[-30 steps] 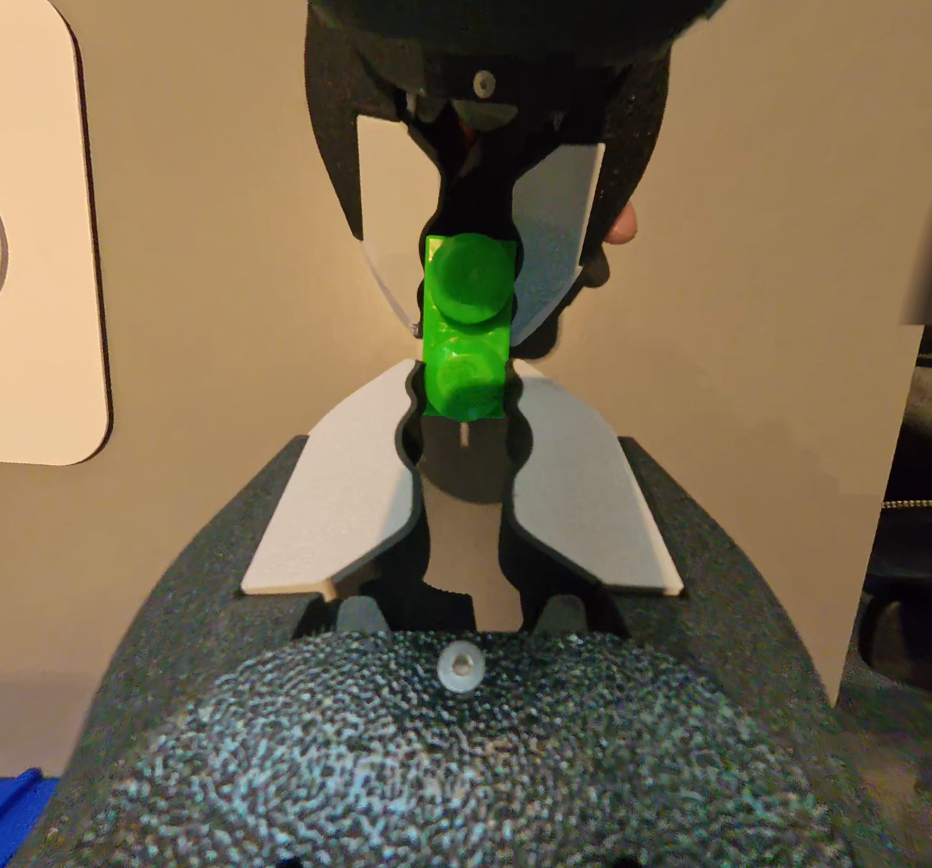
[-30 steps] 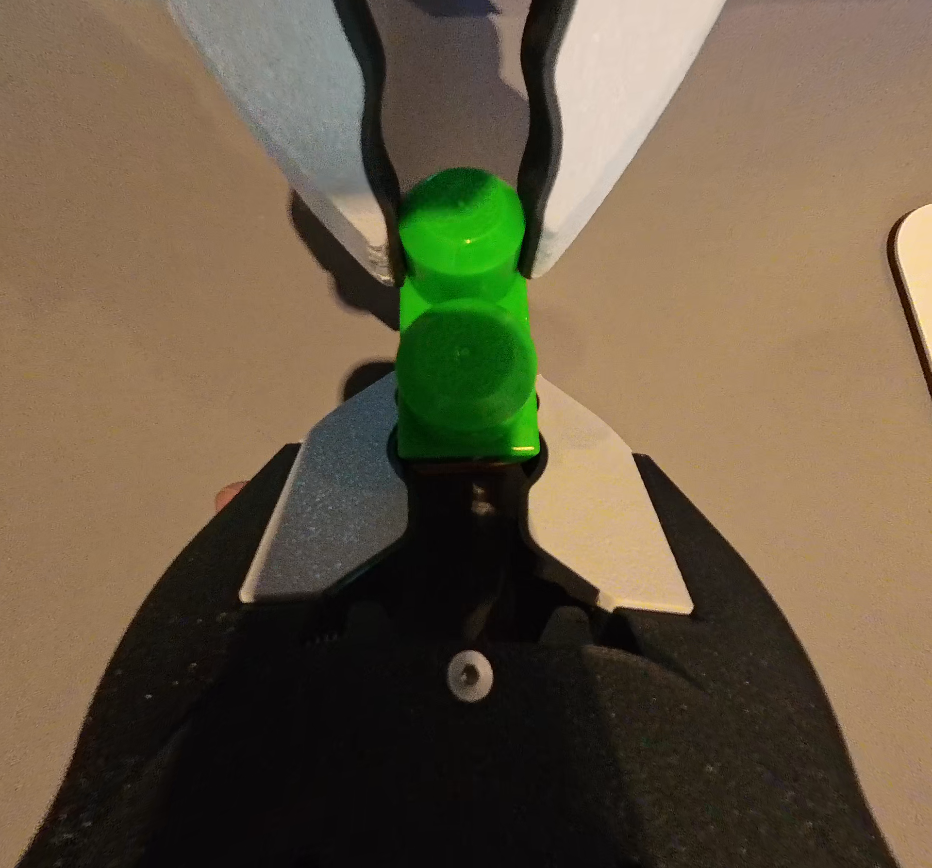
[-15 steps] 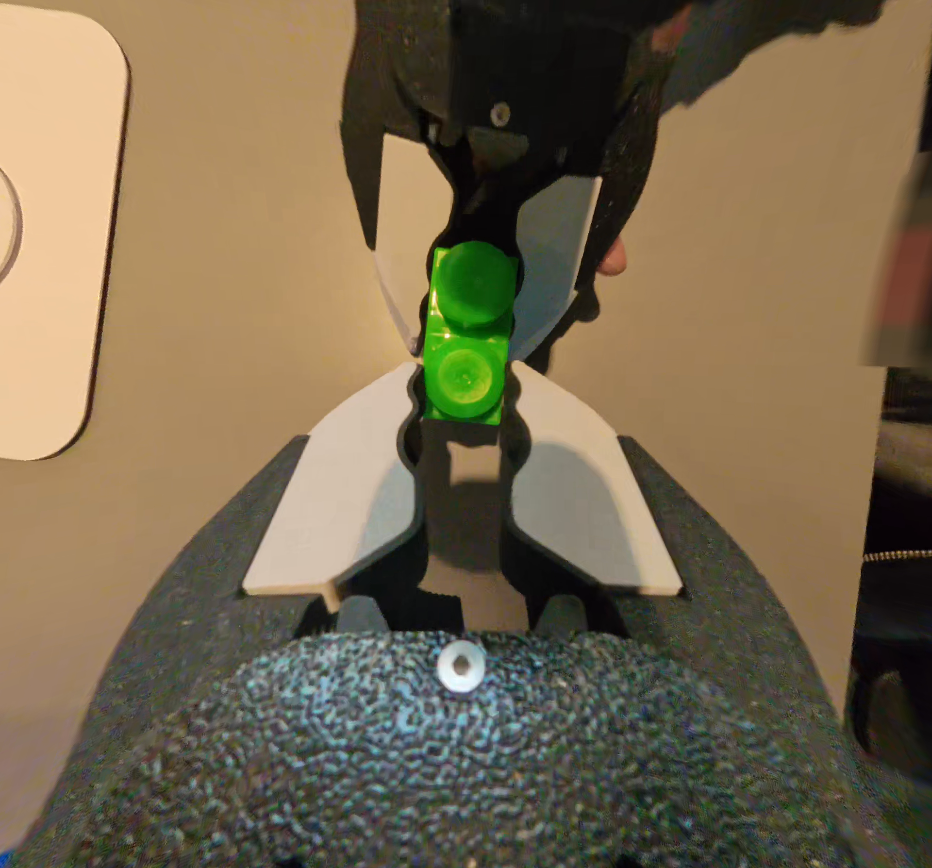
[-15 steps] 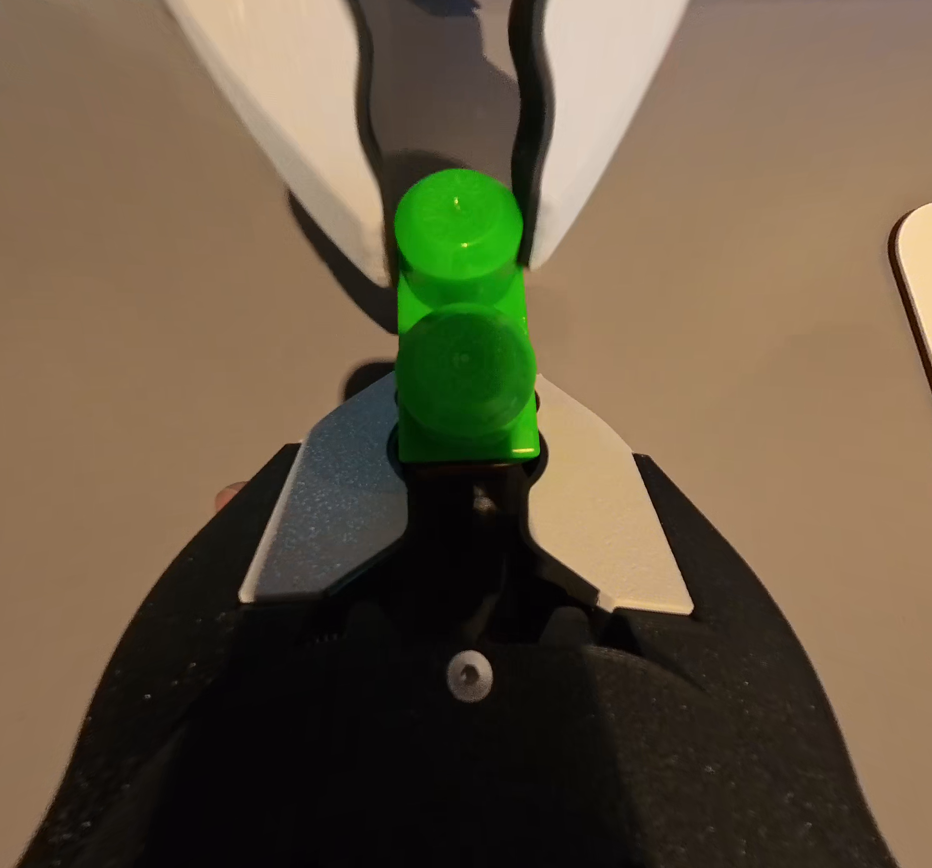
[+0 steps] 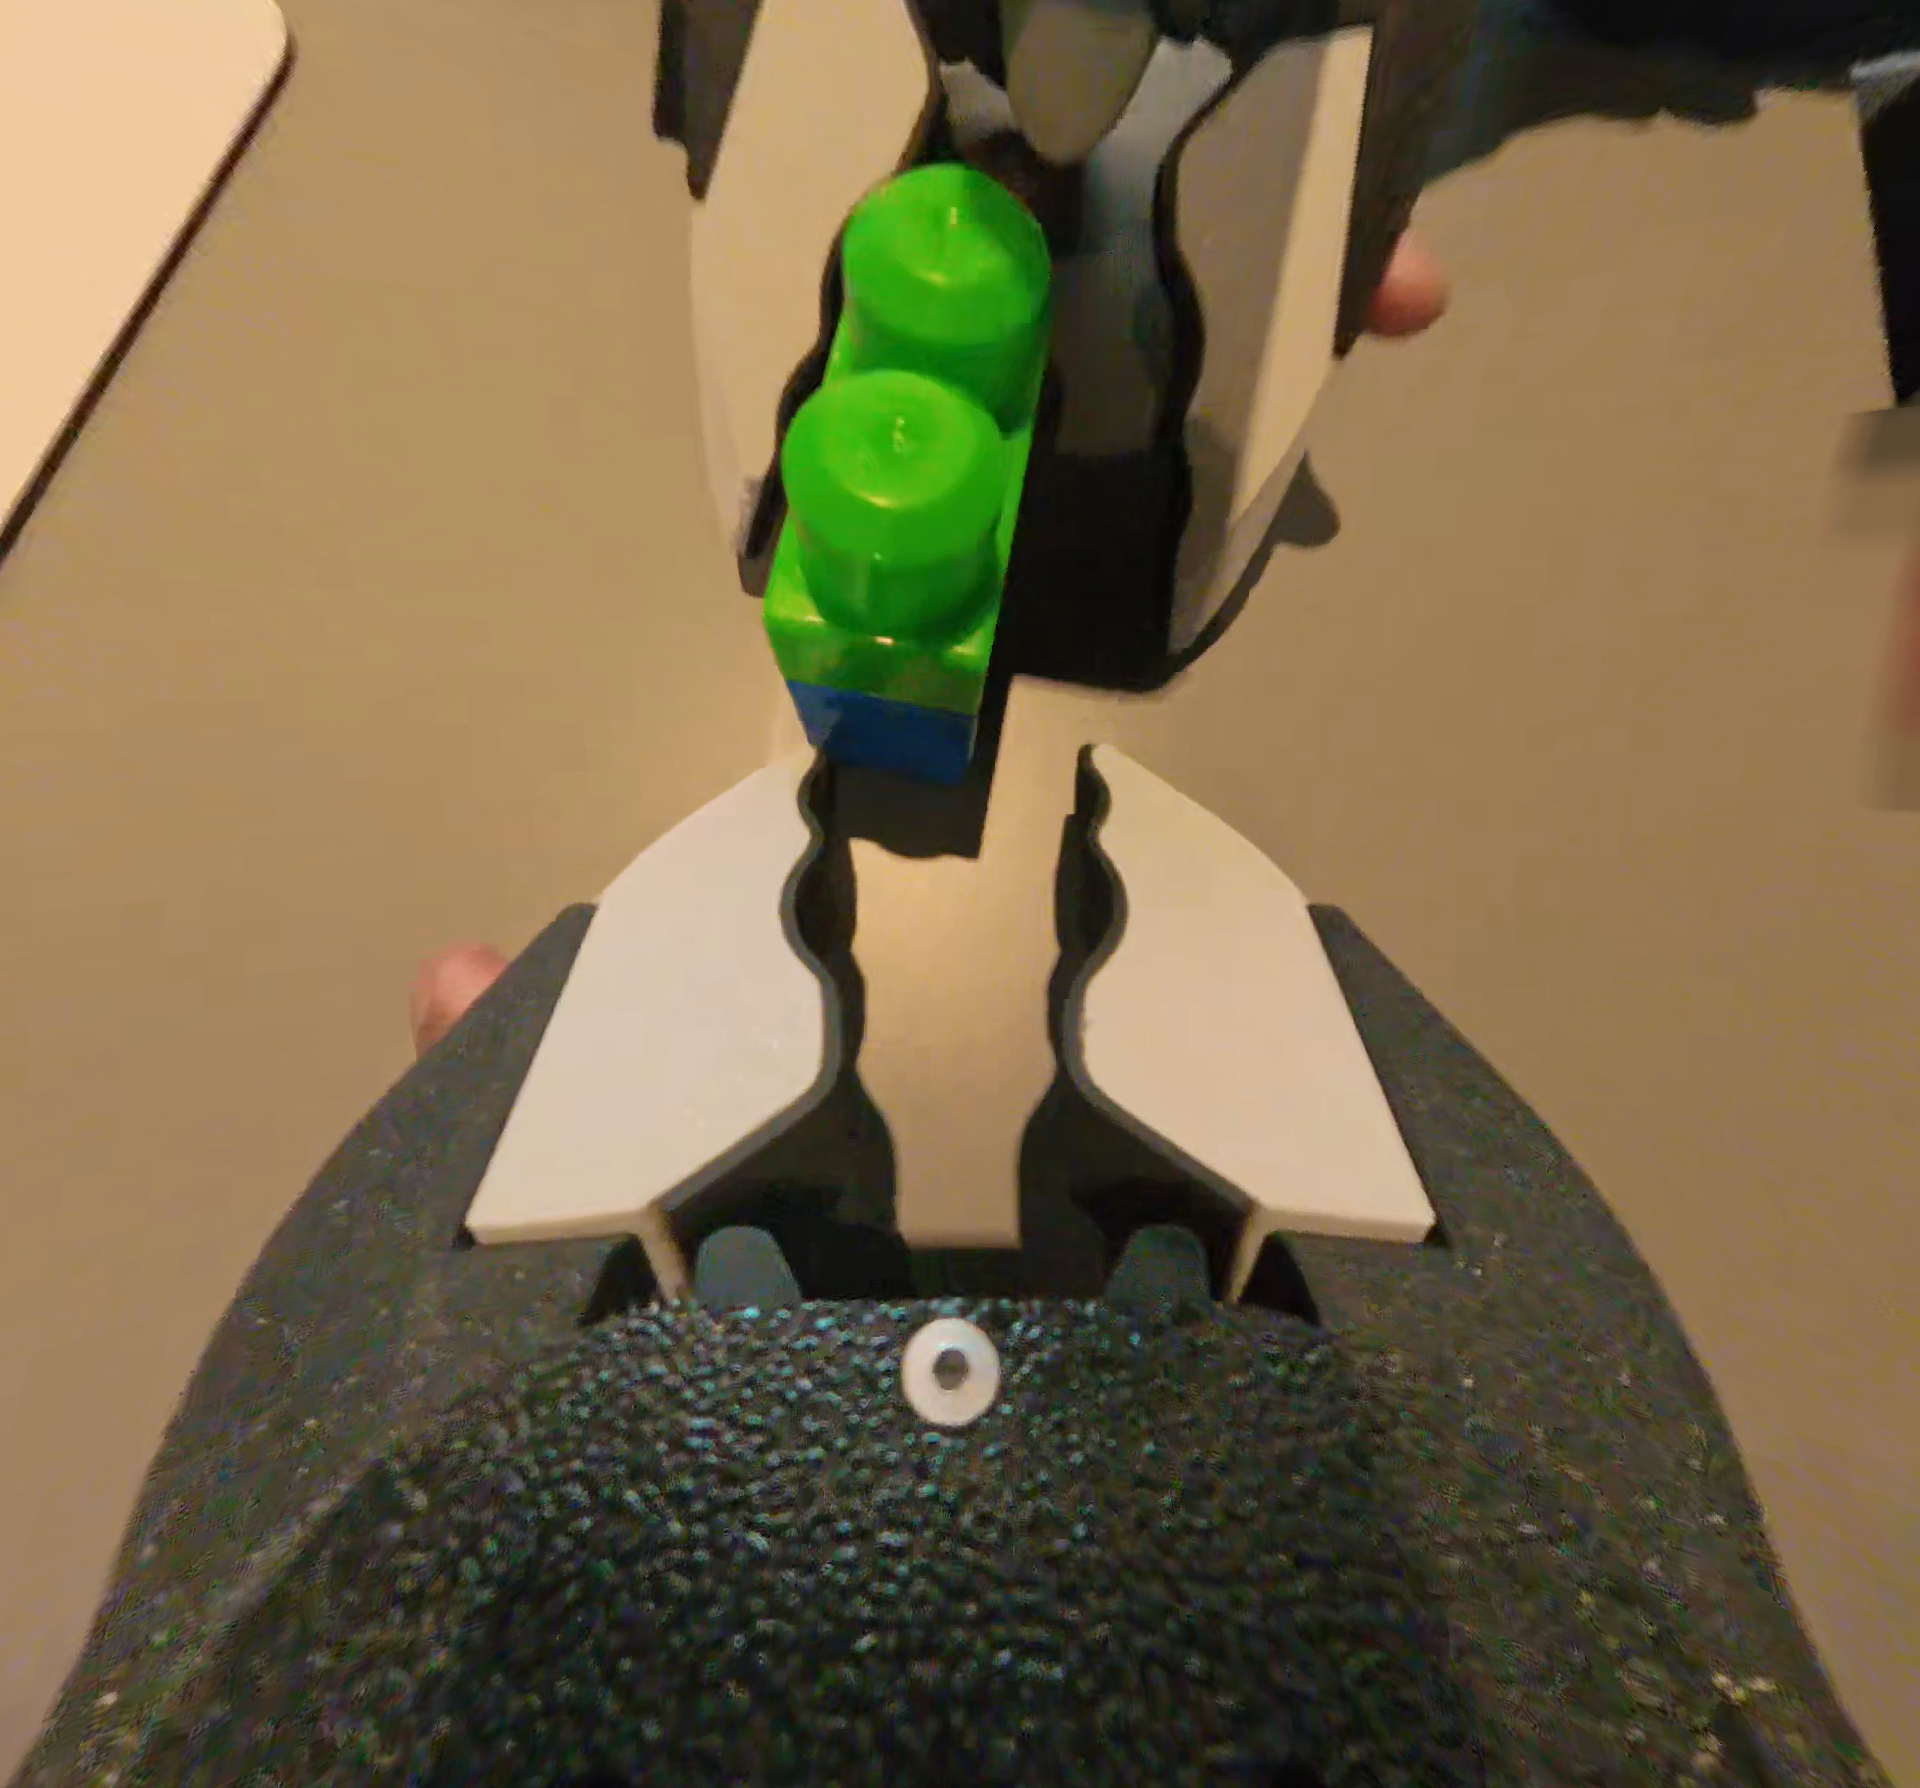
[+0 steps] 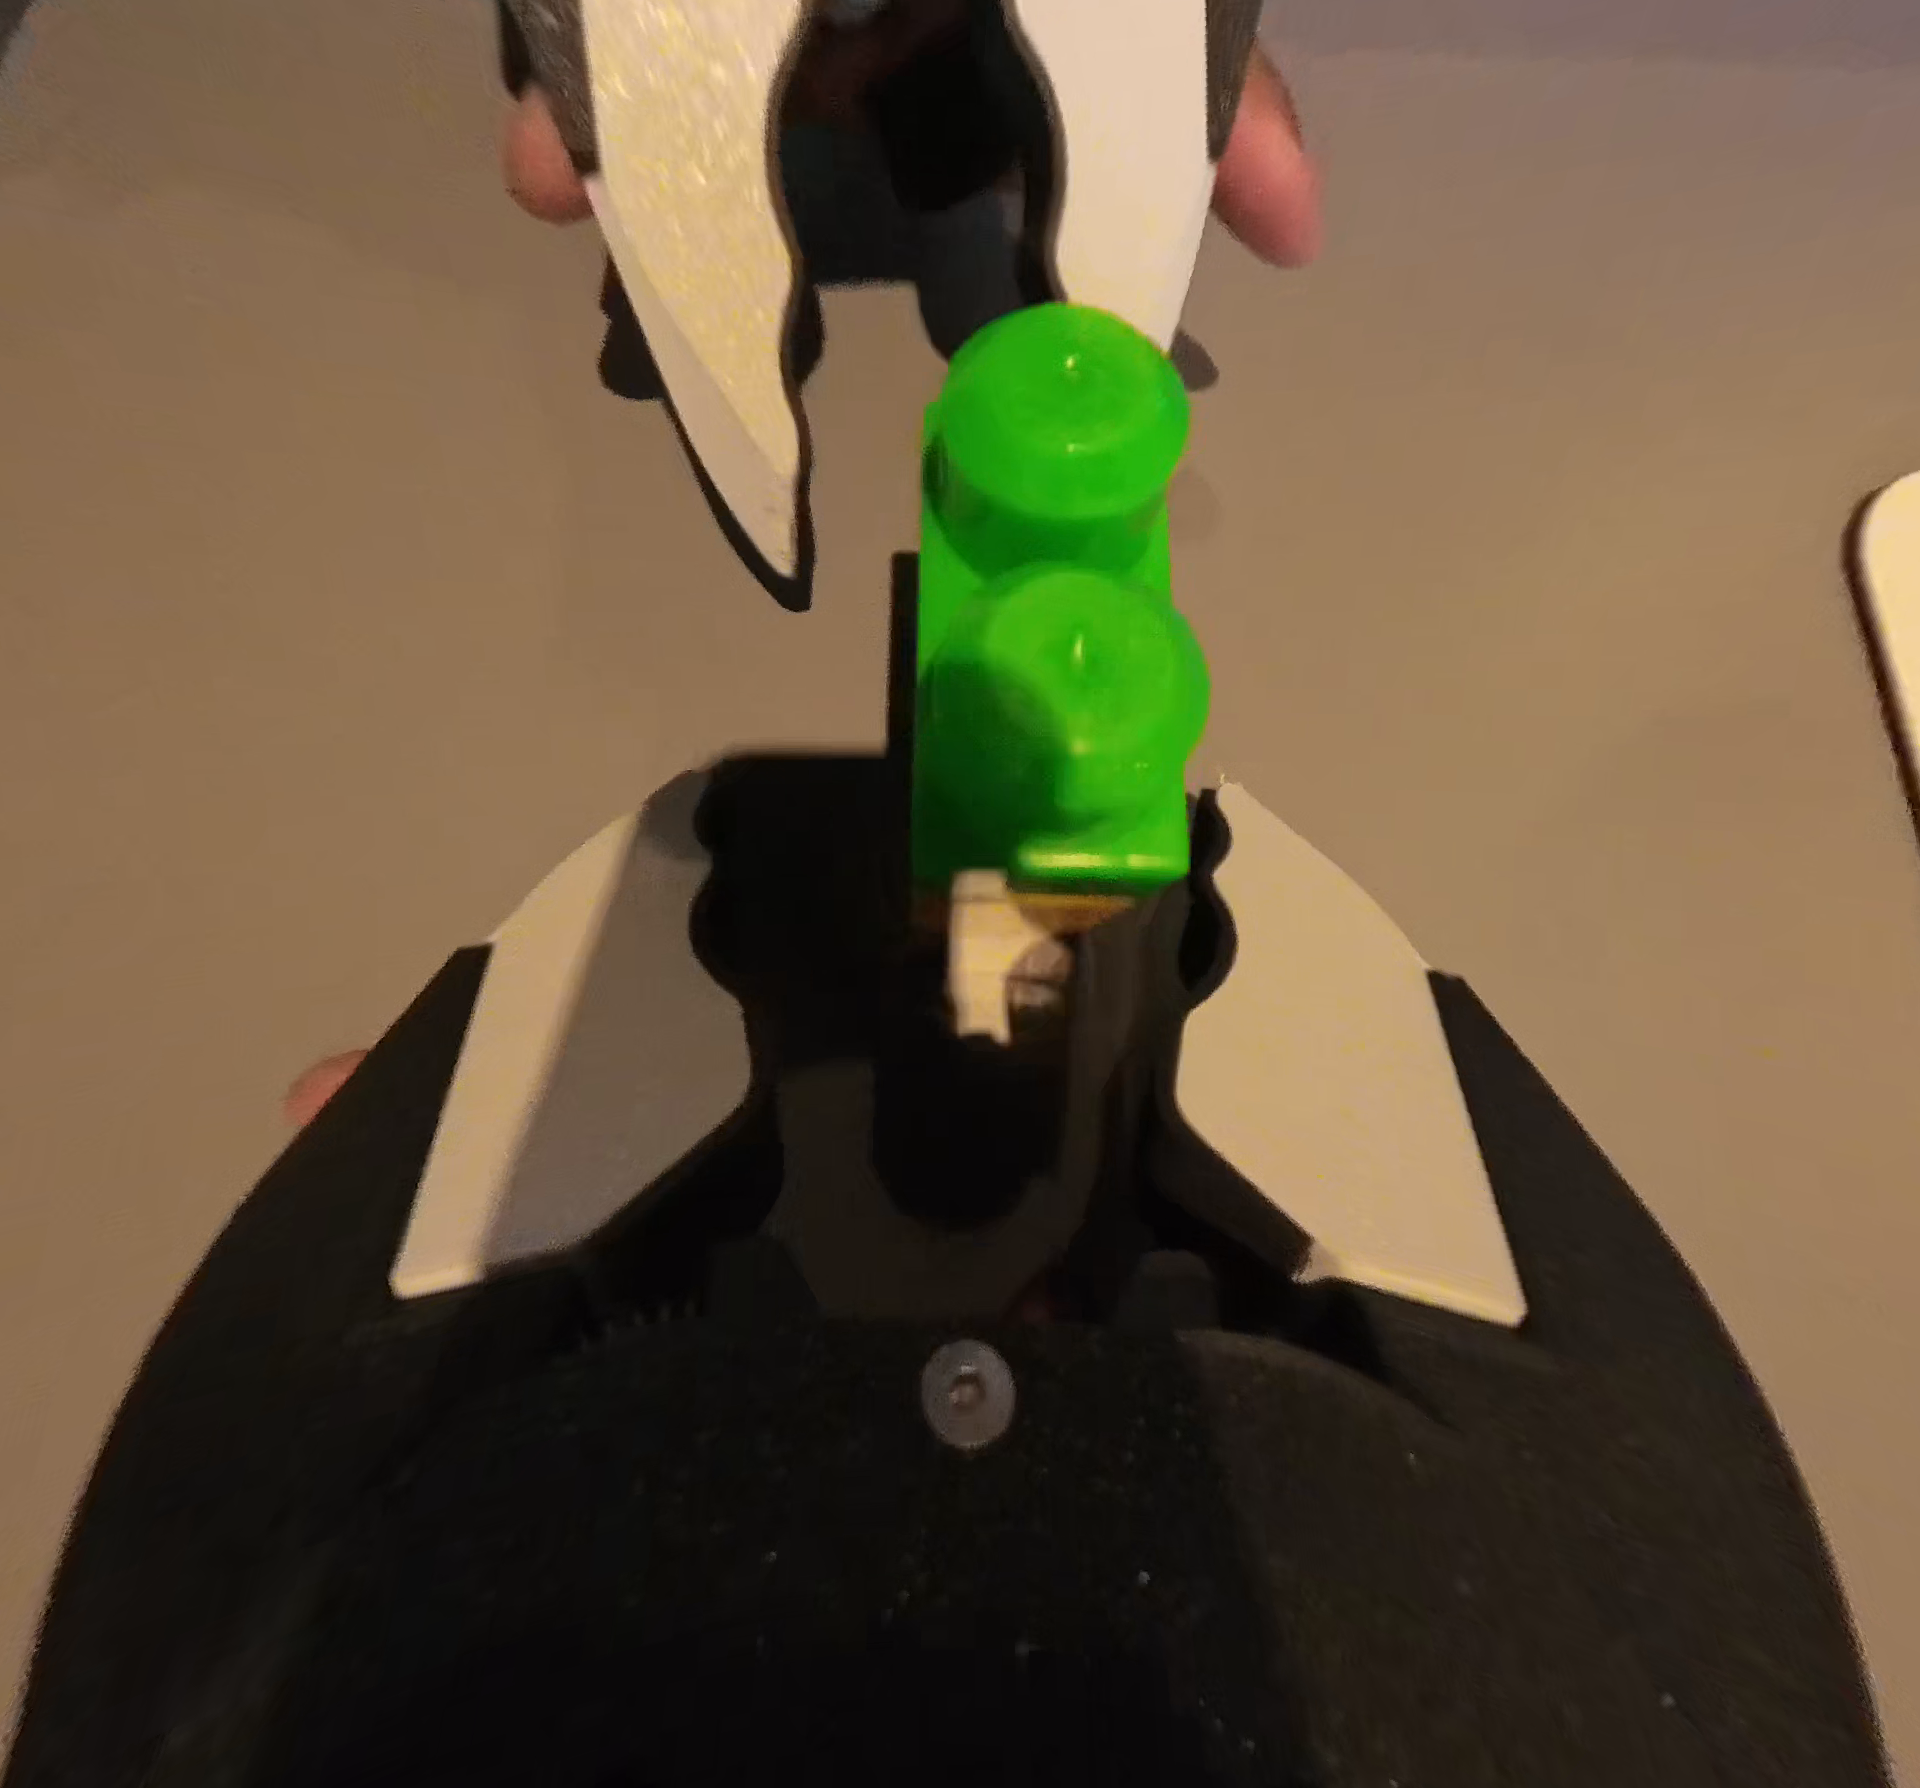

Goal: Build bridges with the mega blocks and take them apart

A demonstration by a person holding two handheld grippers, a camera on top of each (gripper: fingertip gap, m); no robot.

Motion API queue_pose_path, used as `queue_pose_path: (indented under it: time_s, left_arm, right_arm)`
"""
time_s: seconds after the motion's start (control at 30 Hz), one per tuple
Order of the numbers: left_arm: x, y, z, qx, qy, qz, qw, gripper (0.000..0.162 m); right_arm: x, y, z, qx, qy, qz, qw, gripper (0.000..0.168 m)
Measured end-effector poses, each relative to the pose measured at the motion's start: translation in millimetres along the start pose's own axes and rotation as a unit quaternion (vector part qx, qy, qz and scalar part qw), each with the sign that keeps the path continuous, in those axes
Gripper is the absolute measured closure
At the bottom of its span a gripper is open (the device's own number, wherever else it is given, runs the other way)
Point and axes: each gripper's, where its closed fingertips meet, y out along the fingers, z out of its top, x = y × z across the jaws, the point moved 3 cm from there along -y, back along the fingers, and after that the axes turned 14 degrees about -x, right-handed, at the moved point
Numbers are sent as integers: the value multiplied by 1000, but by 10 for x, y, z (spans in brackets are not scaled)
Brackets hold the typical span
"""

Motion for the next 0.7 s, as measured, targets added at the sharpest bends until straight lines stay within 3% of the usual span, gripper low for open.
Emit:
queue_pose_path:
  time_s: [0.07,0.23,0.37,0.47,0.57,0.7]
  left_arm:
    - [-18,72,9,-5,16,-6,1000,115]
    - [-80,103,98,12,41,-3,999,110]
    - [-104,129,134,11,55,1,998,114]
    - [-121,164,142,0,63,2,998,125]
    - [-98,181,154,-2,72,-1,997,126]
    - [-91,182,152,-1,72,2,997,126]
  right_arm:
    - [-7,-127,-19,32,3,4,999,82]
    - [148,-656,200,163,39,4,986,122]
    - [142,-644,238,121,-6,-5,993,134]
    - [126,-595,255,100,-12,-1,995,133]
    - [114,-507,189,58,-26,-19,998,128]
    - [70,-489,186,64,0,12,998,138]
